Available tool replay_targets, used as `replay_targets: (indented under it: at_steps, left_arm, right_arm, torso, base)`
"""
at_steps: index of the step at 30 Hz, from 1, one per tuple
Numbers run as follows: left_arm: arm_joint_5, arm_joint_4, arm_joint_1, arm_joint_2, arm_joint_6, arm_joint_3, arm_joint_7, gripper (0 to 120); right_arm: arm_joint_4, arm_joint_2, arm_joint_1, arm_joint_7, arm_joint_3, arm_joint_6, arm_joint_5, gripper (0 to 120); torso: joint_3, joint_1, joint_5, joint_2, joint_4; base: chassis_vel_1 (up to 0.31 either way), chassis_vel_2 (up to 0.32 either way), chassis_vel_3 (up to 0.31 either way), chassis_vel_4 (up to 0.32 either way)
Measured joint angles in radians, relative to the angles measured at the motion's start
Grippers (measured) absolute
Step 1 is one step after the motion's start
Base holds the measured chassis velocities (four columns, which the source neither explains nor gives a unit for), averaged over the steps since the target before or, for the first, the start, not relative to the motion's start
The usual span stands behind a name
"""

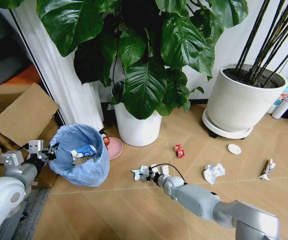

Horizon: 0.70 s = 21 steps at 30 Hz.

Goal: Pick up the trash bin and place the garbage on the floor into it.

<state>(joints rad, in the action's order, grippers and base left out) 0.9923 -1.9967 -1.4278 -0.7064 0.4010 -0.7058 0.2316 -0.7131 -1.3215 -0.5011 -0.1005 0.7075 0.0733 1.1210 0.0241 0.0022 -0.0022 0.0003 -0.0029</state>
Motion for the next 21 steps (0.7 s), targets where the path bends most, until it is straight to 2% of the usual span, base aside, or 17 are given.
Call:
replay_targets:
  at_steps: [2, 5, 6, 9, 10, 11, 15, 21]
  left_arm:
    - [0.000, 0.000, 0.000, 0.000, 0.000, 0.000, 0.000, 0]
    - [0.001, 0.001, 0.001, 0.000, 0.000, 0.000, -0.002, 0]
    - [0.001, 0.001, 0.001, 0.000, 0.000, 0.000, -0.002, 0]
    - [0.002, 0.002, 0.003, 0.002, 0.000, 0.003, -0.004, 0]
    - [0.002, 0.002, 0.003, 0.002, 0.000, 0.003, -0.004, 0]
    - [0.002, 0.002, 0.003, 0.002, 0.000, 0.010, -0.005, 0]
    - [0.001, 0.006, 0.010, 0.003, 0.000, 0.035, -0.006, 0]
    - [-0.001, 0.018, 0.053, 0.014, 0.001, 0.115, -0.006, 0]
  right_arm:
    - [-0.001, 0.001, 0.000, 0.000, 0.003, 0.002, 0.001, 37]
    - [-0.013, 0.005, -0.006, 0.005, 0.005, 0.003, 0.009, 22]
    - [-0.013, 0.005, -0.006, 0.005, 0.005, 0.003, 0.009, 22]
    - [-0.054, 0.022, -0.015, 0.008, 0.001, 0.006, 0.035, 8]
    - [-0.054, 0.022, -0.015, 0.008, 0.001, 0.006, 0.035, 8]
    - [-0.089, 0.037, -0.016, 0.013, 0.002, 0.009, 0.048, 1]
    - [-0.178, 0.089, -0.015, 0.033, 0.001, 0.006, 0.084, 0]
    - [-0.349, 0.228, -0.025, 0.042, -0.029, -0.018, 0.119, 0]
  torso:
    - [0.000, 0.000, 0.0001, 0.000, 0.0001]
    - [0.000, 0.000, 0.0003, 0.000, 0.0003]
    - [0.000, 0.000, 0.0003, 0.000, 0.0003]
    - [0.001, 0.000, 0.0009, 0.000, 0.0007]
    - [0.001, 0.000, 0.0009, 0.000, 0.0007]
    - [0.001, 0.000, 0.0010, -0.001, 0.0008]
    - [0.001, 0.000, 0.0004, -0.001, 0.0009]
    - [0.001, 0.000, 0.0008, -0.001, 0.0001]
  base:
    - [0.000, 0.000, 0.000, 0.000]
    - [0.000, 0.000, 0.000, 0.000]
    - [0.000, 0.000, 0.000, 0.000]
    - [0.000, 0.000, 0.000, 0.000]
    - [0.000, 0.000, 0.000, 0.000]
    - [0.000, 0.000, 0.000, 0.000]
    - [0.000, 0.000, 0.000, 0.000]
    - [0.000, 0.000, 0.000, 0.000]
